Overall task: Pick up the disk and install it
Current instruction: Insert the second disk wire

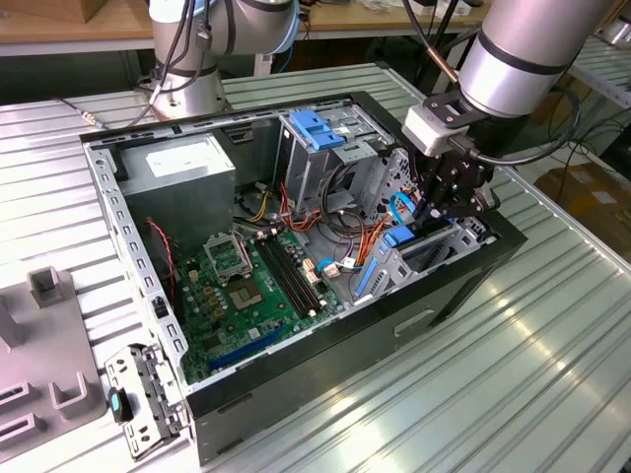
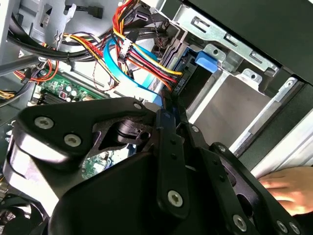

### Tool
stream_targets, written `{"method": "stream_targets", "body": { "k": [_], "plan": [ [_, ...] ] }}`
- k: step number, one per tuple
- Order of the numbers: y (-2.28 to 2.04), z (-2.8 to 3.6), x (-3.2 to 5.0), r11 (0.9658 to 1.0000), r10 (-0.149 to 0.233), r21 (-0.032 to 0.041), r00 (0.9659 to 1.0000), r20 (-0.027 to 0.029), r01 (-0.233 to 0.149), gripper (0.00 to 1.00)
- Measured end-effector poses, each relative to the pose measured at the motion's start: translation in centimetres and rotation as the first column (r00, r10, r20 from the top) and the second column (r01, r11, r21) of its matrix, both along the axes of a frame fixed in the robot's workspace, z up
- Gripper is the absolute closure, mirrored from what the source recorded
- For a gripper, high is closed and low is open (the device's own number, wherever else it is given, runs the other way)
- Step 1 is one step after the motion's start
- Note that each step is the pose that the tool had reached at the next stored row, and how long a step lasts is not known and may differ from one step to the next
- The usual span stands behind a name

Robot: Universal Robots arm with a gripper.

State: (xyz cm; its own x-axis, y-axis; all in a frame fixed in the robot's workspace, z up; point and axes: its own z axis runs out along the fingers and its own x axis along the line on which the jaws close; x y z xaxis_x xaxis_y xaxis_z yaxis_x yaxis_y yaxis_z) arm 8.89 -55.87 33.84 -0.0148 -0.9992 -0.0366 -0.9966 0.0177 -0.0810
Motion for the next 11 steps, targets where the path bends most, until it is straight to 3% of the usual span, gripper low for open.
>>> {"method": "stream_targets", "body": {
  "k": [1,4,5,9,11],
  "plan": [
    [0.01,0.13,0.01,1.0000,0.000,0.0018,1.0000,0.0004,0.000,0.83],
    [0.00,2.09,0.02,1.0000,0.000,-0.0001,1.0000,0.0005,0.000,0.76],
    [0.00,2.42,0.02,1.0000,0.000,-0.0004,1.0000,0.0004,0.000,0.76],
    [0.01,2.48,0.02,1.0000,0.000,-0.0002,1.0000,0.0004,0.000,0.78],
    [0.01,2.50,0.02,1.0000,0.000,-0.0004,1.0000,0.0004,0.000,0.89]
  ]
}}
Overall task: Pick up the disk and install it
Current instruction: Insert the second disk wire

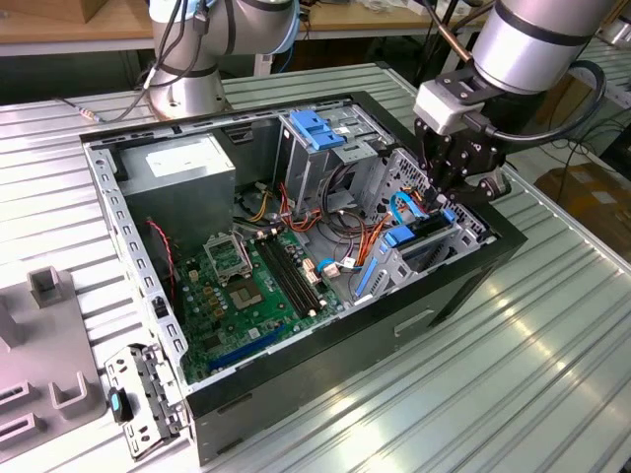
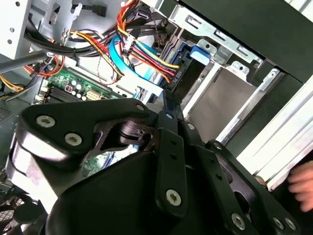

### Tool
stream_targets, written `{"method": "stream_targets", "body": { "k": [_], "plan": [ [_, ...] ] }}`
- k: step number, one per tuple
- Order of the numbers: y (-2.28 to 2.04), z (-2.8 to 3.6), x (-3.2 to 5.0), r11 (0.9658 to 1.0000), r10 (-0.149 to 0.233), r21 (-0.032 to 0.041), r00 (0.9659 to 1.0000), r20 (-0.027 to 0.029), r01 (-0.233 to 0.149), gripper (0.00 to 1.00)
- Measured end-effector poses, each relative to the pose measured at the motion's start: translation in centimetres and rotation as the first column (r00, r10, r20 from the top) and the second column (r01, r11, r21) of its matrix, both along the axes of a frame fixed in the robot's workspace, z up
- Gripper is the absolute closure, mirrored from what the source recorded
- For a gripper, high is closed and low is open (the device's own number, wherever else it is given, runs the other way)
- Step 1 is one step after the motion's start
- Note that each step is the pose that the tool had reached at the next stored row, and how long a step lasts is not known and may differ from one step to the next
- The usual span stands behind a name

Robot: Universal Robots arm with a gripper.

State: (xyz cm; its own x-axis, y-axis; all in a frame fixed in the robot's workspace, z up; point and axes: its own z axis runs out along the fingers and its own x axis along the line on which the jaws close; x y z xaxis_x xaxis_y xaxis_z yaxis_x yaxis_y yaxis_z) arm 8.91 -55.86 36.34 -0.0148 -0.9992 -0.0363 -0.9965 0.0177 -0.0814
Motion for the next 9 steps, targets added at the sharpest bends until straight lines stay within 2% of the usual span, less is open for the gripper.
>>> {"method": "stream_targets", "body": {
  "k": [9],
  "plan": [
    [0.00,0.06,0.00,1.0000,0.000,0.0000,1.0000,0.0000,0.000,0.89]
  ]
}}
